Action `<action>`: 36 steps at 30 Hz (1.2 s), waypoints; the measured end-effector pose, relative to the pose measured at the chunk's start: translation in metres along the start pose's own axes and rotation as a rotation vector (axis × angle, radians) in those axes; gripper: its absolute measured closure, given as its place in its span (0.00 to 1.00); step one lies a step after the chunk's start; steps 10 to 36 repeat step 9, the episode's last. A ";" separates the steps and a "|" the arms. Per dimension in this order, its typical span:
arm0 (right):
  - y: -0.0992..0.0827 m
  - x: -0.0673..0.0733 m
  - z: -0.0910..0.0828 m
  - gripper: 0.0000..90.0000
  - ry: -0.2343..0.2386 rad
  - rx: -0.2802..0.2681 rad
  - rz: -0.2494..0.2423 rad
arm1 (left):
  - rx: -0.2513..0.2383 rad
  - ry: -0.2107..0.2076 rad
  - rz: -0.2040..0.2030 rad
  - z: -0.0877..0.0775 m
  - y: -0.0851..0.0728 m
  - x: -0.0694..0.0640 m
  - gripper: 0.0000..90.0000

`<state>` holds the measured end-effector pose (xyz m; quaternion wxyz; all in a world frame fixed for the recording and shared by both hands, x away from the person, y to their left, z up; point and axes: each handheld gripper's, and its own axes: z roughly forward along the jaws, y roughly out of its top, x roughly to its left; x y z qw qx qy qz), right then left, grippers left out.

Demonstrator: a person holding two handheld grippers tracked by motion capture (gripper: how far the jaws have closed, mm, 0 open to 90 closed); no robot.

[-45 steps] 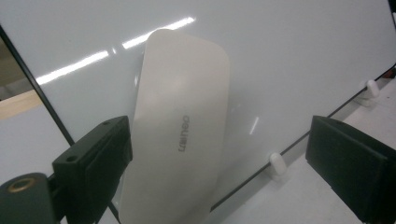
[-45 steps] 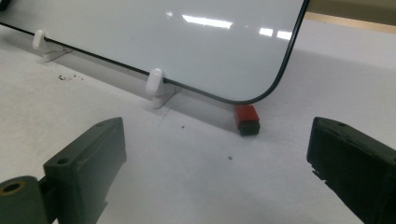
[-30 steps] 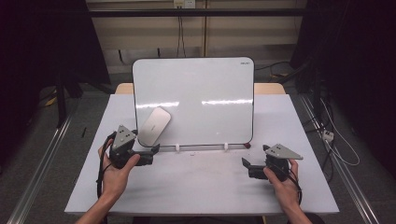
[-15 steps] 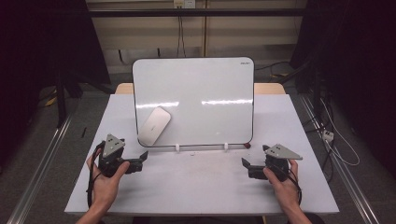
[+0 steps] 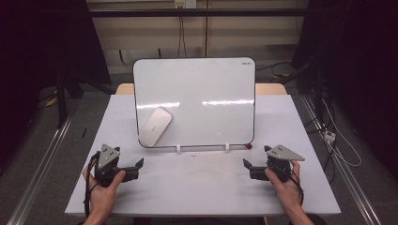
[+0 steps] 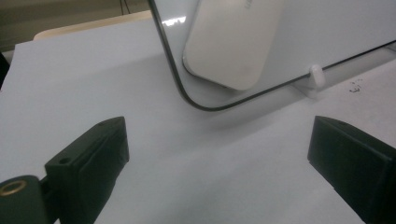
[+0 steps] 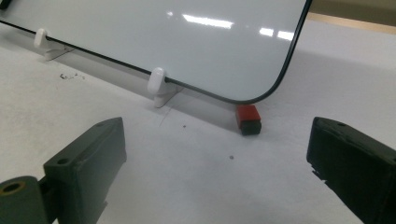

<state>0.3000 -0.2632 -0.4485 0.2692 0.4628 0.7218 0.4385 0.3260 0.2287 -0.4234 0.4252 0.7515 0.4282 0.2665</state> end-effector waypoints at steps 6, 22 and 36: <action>-0.001 -0.001 0.000 0.05 -0.002 0.002 0.002 | -0.016 -0.009 -0.017 -0.004 0.000 0.002 0.06; -0.001 -0.001 0.000 0.05 -0.002 0.002 0.002 | -0.015 -0.002 -0.015 -0.004 -0.001 0.002 0.06; -0.001 -0.001 0.000 0.05 -0.002 0.002 0.002 | -0.015 -0.002 -0.015 -0.004 -0.001 0.002 0.06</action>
